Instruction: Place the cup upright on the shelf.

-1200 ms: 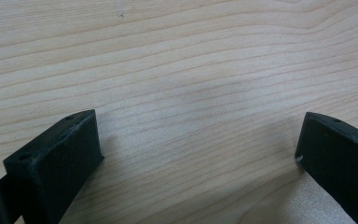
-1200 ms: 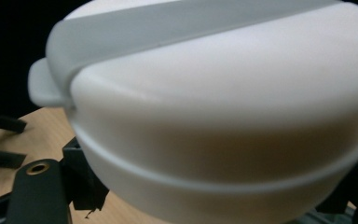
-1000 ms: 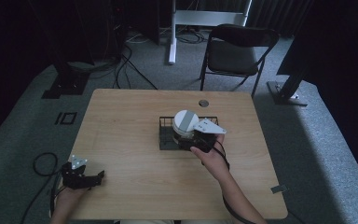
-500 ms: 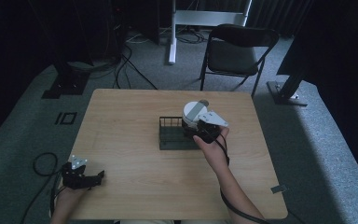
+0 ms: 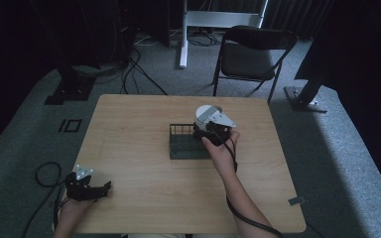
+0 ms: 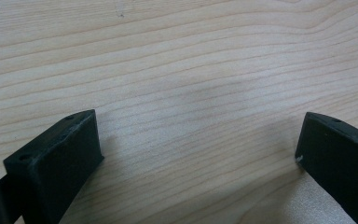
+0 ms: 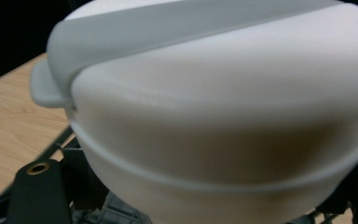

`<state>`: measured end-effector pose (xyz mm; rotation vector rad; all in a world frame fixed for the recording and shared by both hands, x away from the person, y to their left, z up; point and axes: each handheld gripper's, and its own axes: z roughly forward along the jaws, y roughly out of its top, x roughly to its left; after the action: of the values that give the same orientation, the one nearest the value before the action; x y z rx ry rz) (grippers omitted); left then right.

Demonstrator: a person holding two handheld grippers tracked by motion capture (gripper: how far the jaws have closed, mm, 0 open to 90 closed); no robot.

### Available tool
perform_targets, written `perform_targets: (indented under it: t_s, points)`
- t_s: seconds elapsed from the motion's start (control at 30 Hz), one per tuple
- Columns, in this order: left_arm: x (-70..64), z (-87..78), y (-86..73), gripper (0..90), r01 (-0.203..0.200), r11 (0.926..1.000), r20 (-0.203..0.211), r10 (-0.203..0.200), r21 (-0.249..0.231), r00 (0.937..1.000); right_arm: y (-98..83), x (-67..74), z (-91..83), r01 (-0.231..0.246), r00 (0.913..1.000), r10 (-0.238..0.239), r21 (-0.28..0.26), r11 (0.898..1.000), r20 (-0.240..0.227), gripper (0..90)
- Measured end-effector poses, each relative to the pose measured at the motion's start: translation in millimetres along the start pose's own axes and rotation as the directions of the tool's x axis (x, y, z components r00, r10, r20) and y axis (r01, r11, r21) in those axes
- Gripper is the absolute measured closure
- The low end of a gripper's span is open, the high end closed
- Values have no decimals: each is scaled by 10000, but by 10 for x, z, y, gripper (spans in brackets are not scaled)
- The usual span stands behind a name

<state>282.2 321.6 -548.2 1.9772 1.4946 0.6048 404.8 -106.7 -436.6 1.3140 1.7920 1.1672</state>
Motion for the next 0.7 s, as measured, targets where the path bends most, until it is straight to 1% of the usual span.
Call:
perform_targets:
  t_s: [0.03, 0.07, 0.1, 0.2, 0.23, 0.33, 0.37, 0.4, 0.43, 0.6, 0.7]
  points:
    - [0, 0, 0, 2, 2, 10000, 1, -2, -1, 10000, -7, 5, 11, 29, 9999, -29, 6, 10000, 116, 180]
    - [0, 0, 0, 2, 2, 10000, 1, -2, -1, 10000, -7, 5, 11, 29, 9999, -29, 6, 10000, 116, 180]
    - [0, 0, 0, 2, -9, 10000, 0, 9, 5, 10000, -28, 7, 48, -203, 9997, 202, 184, 9996, 98, 180]
    - [-1, -1, -1, 2, 3, 10000, -10, -3, 2, 10000, -47, 19, 73, -150, 9997, 144, 285, 9995, 208, 180]
    - [-3, -3, -3, 2, 18, 10000, -16, -18, 5, 10000, -64, 21, 96, -284, 9994, 276, 374, 9989, 214, 180]
    - [-4, -5, -5, 2, 29, 10000, -17, -29, 3, 10000, -81, 25, 121, -360, 9990, 346, 460, 9983, 296, 180]
    - [-4, -5, -5, 2, 31, 10000, -18, -31, 1, 10000, -98, 32, 145, -428, 9988, 412, 596, 9973, 278, 180]
    - [-4, -5, -5, 2, 31, 10000, -18, -31, 1, 10000, -98, 32, 145, -428, 9988, 412, 596, 9973, 278, 180]
    - [-4, -5, -5, 2, 28, 10000, -18, -28, 3, 10000, -122, 38, 169, -435, 9986, 411, 759, 9962, 327, 180]
    - [-4, -5, -5, 2, 30, 10000, -17, -30, 3, 10000, -161, 46, 201, -494, 9982, 465, 811, 9955, 366, 180]
    - [-4, -5, -5, 2, 33, 10000, -18, -33, 1, 10000, -193, 68, 225, -439, 9982, 401, 911, 9949, 440, 180]
